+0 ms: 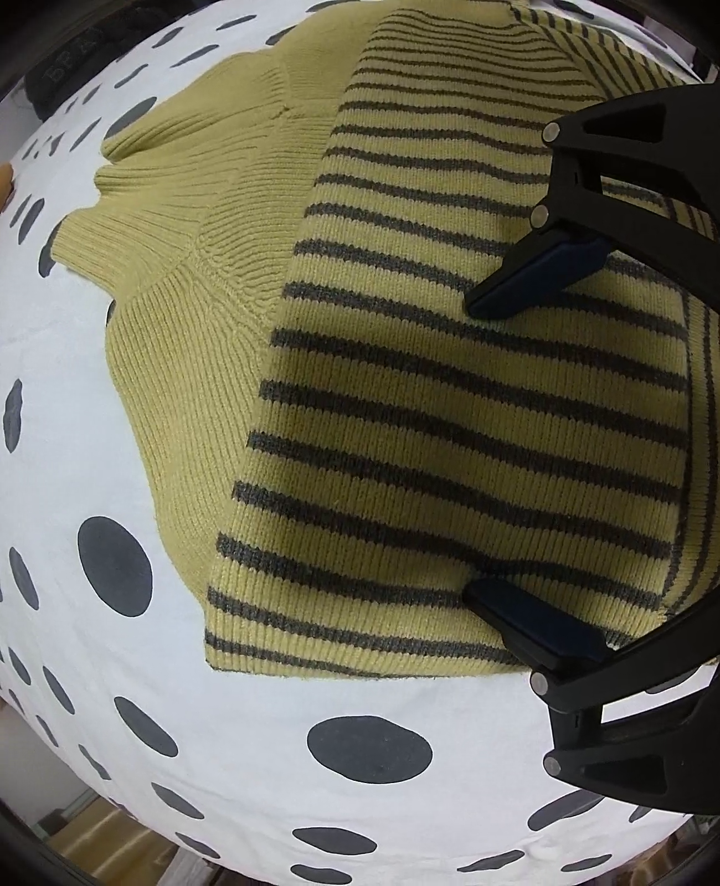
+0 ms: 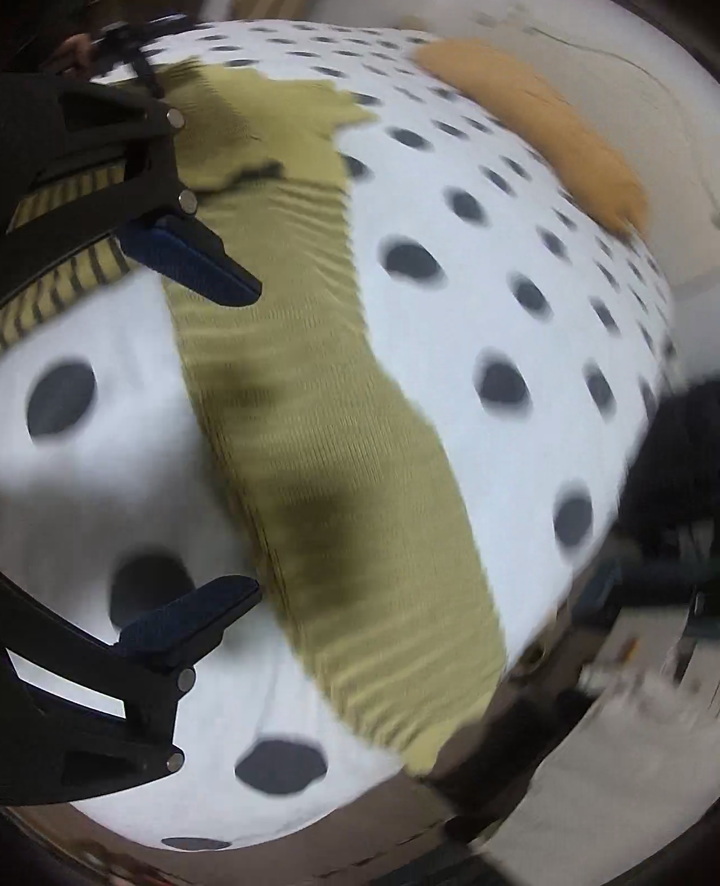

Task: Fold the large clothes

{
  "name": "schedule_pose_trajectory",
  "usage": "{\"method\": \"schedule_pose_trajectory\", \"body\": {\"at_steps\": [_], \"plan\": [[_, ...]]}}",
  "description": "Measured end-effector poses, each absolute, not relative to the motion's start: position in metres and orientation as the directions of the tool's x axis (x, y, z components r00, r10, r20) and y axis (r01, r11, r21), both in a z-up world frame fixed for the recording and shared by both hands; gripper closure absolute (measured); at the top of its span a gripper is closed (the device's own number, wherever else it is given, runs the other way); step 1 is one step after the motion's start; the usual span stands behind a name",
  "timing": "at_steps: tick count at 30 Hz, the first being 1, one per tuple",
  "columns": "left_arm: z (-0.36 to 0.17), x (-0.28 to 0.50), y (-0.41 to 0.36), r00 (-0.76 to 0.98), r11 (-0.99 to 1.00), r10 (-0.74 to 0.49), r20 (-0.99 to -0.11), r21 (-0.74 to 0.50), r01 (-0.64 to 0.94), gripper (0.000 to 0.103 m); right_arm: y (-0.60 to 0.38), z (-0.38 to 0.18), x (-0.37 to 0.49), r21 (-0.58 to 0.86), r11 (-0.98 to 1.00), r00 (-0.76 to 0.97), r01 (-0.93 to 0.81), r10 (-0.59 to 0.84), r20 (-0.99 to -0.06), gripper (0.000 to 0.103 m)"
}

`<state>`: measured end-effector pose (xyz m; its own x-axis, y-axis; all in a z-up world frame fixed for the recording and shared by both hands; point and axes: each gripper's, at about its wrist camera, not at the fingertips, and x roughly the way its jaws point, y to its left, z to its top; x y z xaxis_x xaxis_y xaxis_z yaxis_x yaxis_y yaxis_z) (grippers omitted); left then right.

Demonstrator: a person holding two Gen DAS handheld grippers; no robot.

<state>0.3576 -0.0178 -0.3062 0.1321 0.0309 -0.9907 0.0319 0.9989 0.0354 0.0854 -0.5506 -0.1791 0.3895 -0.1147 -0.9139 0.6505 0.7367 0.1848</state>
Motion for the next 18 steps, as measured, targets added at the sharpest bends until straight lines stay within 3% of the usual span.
{"method": "schedule_pose_trajectory", "body": {"at_steps": [6,9,11,12,14,16,18], "plan": [[-0.326,0.36,-0.03,0.163,0.998,0.054,-0.985,0.055,0.003,0.0,-0.665,-0.201,0.028,0.279,0.51,0.437,0.814,-0.22,-0.872,0.006],[-0.33,0.352,-0.031,0.177,0.998,0.065,-0.982,0.065,-0.005,0.0,-0.697,-0.218,0.017,0.382,0.433,0.501,0.816,-0.202,-0.842,0.008],[-0.33,0.35,-0.033,0.181,0.998,0.067,-0.981,0.066,-0.01,0.0,-0.707,-0.231,0.022,0.403,0.417,0.509,0.815,-0.181,-0.841,0.014],[-0.33,0.35,-0.034,0.18,0.998,0.068,-0.981,0.067,-0.013,0.0,-0.711,-0.236,0.025,0.412,0.427,0.522,0.805,-0.18,-0.833,0.028],[-0.329,0.348,-0.036,0.176,0.997,0.072,-0.982,0.071,-0.017,0.0,-0.712,-0.237,0.039,0.433,0.453,0.557,0.779,-0.183,-0.81,0.036],[-0.328,0.344,-0.04,0.169,0.997,0.074,-0.983,0.072,-0.018,0.0,-0.711,-0.235,0.045,0.482,0.464,0.602,0.743,-0.151,-0.784,0.06],[-0.326,0.346,-0.039,0.164,0.997,0.071,-0.984,0.069,-0.018,0.0,-0.707,-0.234,0.057,0.539,0.474,0.652,0.696,-0.101,-0.752,0.07]]}}
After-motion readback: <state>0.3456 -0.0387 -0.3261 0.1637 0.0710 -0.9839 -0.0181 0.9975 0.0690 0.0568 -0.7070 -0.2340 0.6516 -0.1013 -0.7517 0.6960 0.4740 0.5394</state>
